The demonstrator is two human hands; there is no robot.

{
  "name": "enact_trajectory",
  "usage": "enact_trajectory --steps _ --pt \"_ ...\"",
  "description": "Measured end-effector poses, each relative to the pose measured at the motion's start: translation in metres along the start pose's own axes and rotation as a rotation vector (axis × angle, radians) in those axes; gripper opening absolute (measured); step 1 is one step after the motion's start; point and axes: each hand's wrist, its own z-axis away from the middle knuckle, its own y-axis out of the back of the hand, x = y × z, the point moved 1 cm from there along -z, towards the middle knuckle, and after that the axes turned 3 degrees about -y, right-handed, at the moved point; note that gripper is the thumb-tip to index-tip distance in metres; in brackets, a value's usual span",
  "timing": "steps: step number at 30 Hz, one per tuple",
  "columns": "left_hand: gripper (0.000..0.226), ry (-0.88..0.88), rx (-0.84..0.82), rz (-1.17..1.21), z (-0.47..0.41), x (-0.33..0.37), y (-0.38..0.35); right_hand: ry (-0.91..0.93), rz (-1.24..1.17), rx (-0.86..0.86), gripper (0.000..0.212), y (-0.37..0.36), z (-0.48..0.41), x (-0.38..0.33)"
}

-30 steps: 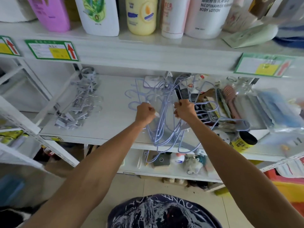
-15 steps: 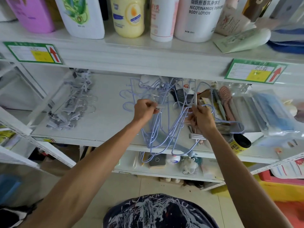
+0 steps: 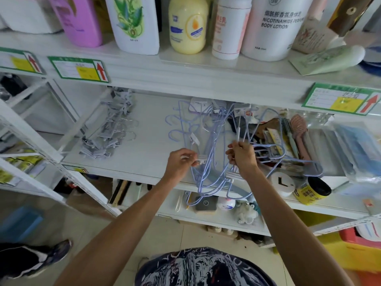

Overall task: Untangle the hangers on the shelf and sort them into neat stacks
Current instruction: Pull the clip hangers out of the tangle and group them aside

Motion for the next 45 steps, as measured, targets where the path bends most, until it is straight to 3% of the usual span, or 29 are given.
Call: enact_trajectory --steps 4,6,8,11,15,18,22,24,30,37,45 --pt "0.008 0.090 -0.041 -0.025 -0.011 0.003 -0.007 -0.068 0.147 0.189 0.022 -0.004 -0.013 0.001" --pt "0.011 0.185 -0.073 -0.077 -0.017 0.009 -0.014 -0.073 0.377 0.181 0.011 -0.004 -0.019 -0.005" --pt "0.012 0.293 -0.124 -0.176 -0.025 0.015 -0.021 -0.030 0.649 0.136 0.019 -0.004 -0.018 -0.013" --pt "0.022 0.399 -0.161 -0.285 -0.039 0.020 -0.031 0.083 0.824 0.135 0.012 -0.003 -0.008 -0.015" --pt "0.028 0.458 -0.218 -0.364 -0.053 0.022 -0.052 0.263 0.887 0.243 0.044 -0.001 0.001 0.003" --pt "0.022 0.445 -0.236 -0.351 -0.059 0.025 -0.067 0.263 1.054 0.432 0.051 0.001 0.006 0.007" --pt "0.021 0.436 -0.204 -0.142 -0.057 0.026 -0.078 -0.033 0.911 0.341 0.056 0.009 0.013 0.001" --pt "0.022 0.388 -0.149 -0.139 -0.062 0.023 -0.084 -0.113 0.921 0.255 0.045 0.012 0.011 -0.001" --pt "0.026 0.230 -0.011 -0.113 -0.086 0.030 -0.096 -0.016 0.933 0.254 0.028 0.017 0.008 -0.011" --pt "0.020 0.229 0.017 -0.111 -0.051 0.007 -0.086 0.014 0.956 0.306 0.026 0.010 0.012 -0.003" --pt "0.018 0.253 0.147 -0.136 -0.071 0.011 -0.077 0.051 1.042 0.277 0.017 0.021 0.012 -0.013"
